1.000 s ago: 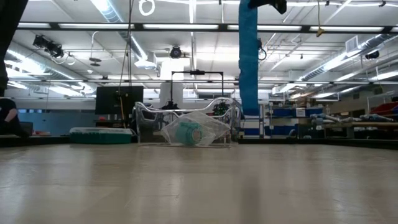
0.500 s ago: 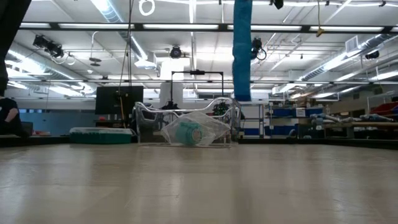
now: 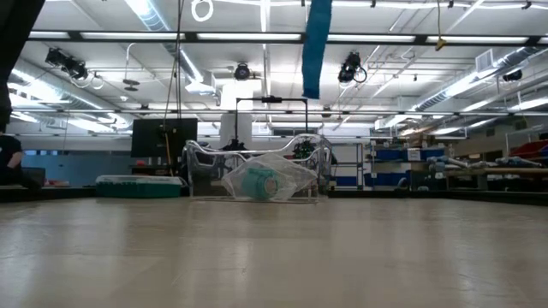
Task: Roll bandage
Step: Roll the blue bandage
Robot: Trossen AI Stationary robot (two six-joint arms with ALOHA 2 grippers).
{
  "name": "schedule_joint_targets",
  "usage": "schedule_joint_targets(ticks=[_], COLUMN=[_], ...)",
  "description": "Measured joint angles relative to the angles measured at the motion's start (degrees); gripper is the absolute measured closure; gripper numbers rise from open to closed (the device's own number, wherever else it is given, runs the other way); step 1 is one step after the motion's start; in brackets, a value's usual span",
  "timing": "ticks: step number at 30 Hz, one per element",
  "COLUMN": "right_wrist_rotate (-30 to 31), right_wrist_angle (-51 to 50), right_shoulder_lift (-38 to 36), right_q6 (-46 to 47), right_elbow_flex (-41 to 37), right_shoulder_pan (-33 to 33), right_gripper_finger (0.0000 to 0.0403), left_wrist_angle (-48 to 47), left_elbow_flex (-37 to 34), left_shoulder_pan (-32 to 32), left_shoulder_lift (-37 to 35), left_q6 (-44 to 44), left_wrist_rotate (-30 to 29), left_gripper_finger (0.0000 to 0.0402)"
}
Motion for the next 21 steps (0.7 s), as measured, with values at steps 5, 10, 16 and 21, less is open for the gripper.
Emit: schedule_joint_targets(ticks=[5,10,16,21], right_wrist_rotate=[0.2,0.0,0.0,-0.8], right_wrist_angle=[2.5,5.1,7.8,10.2], right_shoulder_lift=[-0.1,-0.3,-0.3,-0.3], right_q6=[1.1,2.5,3.4,3.3], right_elbow_flex=[0.0,0.0,0.0,0.0], right_shoulder_pan=[2.3,3.8,6.4,9.2], right_gripper_finger=[0.0403,0.0403,0.0403,0.0403], left_wrist_angle=[-1.6,-3.6,-3.7,-3.9], left_elbow_flex=[0.0,0.0,0.0,0.0], left_shoulder_pan=[1.6,2.9,5.2,6.9], left_shoulder_lift=[0.0,0.0,-0.2,-0.2], left_q6=[-1.8,-2.2,-3.6,-4.1], left_wrist_rotate=[0.7,1.3,1.9,5.0], left_gripper_finger=[0.0376,0.0376,0.0376,0.0376])
